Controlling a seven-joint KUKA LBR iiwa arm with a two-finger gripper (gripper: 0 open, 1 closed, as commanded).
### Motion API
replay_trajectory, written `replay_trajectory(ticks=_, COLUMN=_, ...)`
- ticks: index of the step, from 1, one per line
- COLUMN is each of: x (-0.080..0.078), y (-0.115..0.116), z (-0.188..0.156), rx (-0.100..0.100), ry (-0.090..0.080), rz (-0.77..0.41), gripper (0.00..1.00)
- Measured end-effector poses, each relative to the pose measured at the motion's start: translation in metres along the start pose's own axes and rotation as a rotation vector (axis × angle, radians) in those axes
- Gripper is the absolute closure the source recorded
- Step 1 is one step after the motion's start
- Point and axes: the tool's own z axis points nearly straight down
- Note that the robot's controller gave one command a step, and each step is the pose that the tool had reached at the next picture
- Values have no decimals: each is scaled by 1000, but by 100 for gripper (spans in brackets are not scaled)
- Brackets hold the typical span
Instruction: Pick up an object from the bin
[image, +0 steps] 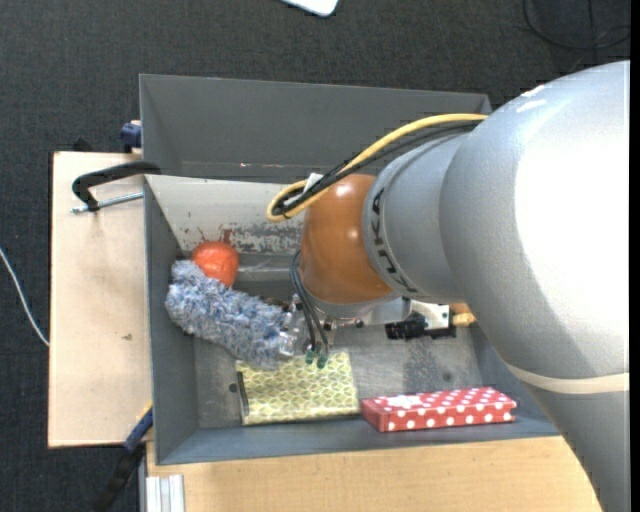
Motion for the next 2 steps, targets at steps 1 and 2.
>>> replay_trajectory(ticks=1, x=-1, y=-1, z=1, rx=-3, ry=0, rz=5, gripper=100)
replay_trajectory(ticks=2, x=-3, y=1, z=1, rx=0, ry=3, rz=-13, gripper=100)
